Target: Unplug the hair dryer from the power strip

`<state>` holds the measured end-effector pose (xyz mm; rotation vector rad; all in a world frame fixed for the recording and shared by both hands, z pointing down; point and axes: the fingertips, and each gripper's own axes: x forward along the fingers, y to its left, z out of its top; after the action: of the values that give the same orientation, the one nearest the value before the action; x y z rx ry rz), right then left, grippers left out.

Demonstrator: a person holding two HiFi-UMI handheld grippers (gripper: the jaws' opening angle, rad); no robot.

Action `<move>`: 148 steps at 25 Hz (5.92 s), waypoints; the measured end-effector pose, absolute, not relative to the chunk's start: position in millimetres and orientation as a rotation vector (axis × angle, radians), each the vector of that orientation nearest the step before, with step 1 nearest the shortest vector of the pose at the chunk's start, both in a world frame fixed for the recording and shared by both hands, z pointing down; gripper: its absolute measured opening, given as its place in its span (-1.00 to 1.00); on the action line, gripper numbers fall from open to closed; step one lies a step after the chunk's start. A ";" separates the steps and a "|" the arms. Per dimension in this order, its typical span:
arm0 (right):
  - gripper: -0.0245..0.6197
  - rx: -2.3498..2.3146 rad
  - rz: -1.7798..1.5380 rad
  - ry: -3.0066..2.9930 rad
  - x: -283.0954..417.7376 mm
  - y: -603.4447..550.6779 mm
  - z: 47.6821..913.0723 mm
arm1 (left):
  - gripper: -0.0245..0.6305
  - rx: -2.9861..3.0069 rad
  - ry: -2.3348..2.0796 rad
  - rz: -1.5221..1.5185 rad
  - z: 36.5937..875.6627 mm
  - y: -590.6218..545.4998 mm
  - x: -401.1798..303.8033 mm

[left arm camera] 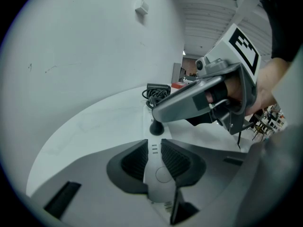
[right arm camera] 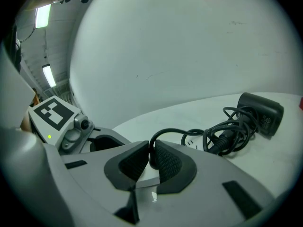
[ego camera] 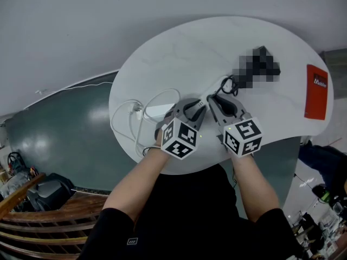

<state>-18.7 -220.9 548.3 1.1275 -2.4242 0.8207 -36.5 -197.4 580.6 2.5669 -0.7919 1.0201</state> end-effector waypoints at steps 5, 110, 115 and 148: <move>-0.74 1.129 0.855 -2.425 -17.1 -220.1 548.3 | -0.64 2.565 -0.795 1.028 581.3 -196.6 -35.8; -0.72 1.257 1.091 -2.249 117.8 -137.4 568.1 | -0.61 2.519 -1.238 0.602 444.2 -164.2 -64.8; -0.72 1.324 0.938 -2.302 116.0 -144.7 525.7 | -0.63 2.547 -1.256 0.532 428.1 -161.0 -79.9; -0.80 1.357 0.040 -2.911 100.1 -176.6 210.9 | -0.74 2.688 -1.636 0.084 229.3 -168.4 -93.4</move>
<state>100.1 -176.6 210.9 1.3566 -2.9112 0.0403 -93.4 -168.4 229.3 2.6880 -1.6362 0.0840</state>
